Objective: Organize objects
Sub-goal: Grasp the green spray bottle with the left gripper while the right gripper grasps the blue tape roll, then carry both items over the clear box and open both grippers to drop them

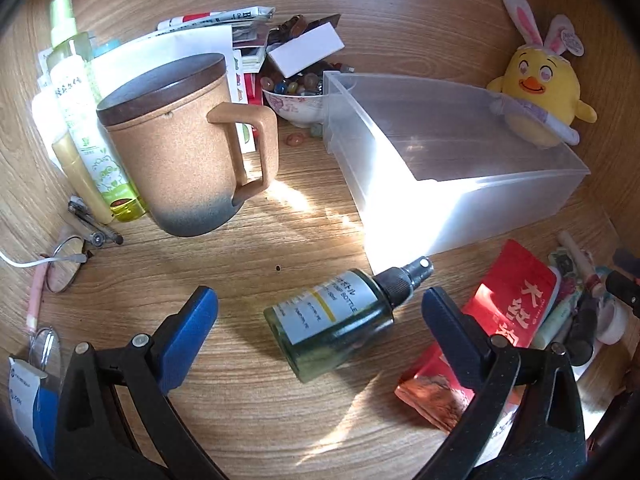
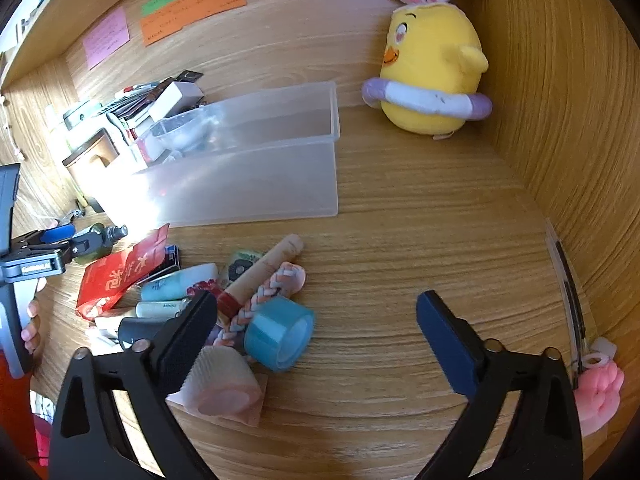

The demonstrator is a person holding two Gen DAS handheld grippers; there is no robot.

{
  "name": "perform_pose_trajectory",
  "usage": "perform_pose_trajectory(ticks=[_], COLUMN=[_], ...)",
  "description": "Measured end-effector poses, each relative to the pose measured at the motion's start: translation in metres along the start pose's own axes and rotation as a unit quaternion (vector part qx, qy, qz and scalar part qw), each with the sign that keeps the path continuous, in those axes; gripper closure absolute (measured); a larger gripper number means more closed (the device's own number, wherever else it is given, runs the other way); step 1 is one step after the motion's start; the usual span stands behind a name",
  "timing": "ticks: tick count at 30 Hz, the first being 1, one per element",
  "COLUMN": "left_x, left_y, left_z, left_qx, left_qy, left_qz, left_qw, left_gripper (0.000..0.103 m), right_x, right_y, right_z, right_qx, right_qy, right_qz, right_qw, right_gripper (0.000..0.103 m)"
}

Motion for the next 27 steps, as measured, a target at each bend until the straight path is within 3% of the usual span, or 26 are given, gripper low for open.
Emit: perform_pose_trajectory(ticks=[5,7,16,22,27], left_x=[0.001,0.000,-0.005,-0.008,-0.005], left_y=[0.000,0.002,0.001,-0.011,-0.019], left_z=[0.003,0.005,-0.002,-0.016,-0.031], left_qx=[-0.009,-0.020,-0.031,-0.013,-0.012], left_qy=[0.004,-0.002,-0.001,0.021,0.042], left_qz=[-0.003,-0.005,-0.021,-0.044,-0.062], left_qw=[1.0000,0.9998,0.9993,0.9988,0.9971], left_gripper=[0.002,0.016,0.037,0.038,0.038], right_x=[-0.006,-0.007,-0.009,-0.014,-0.011], right_y=[-0.002,-0.002,-0.004,-0.001,0.005], right_z=[0.000,0.000,-0.001,0.002,-0.002], right_qx=[0.026,0.036,0.040,0.036,0.016], right_qy=[-0.005,-0.005,-0.006,-0.011,0.005], right_qz=[0.007,0.013,0.010,0.007,0.005], right_qw=[1.000,0.999,0.999,0.999,1.000], right_gripper=[0.030,0.041,0.067,0.086,0.086])
Point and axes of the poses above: each gripper's, at about its wrist camera, not at the fingertips, and z roughly the way its jaws point, y to its right, x to its top, the point moved 9 cm from there along z, roughly the way its jaws point, and after that the axes turned 3 degrees about -z, right-handed, at the moved point
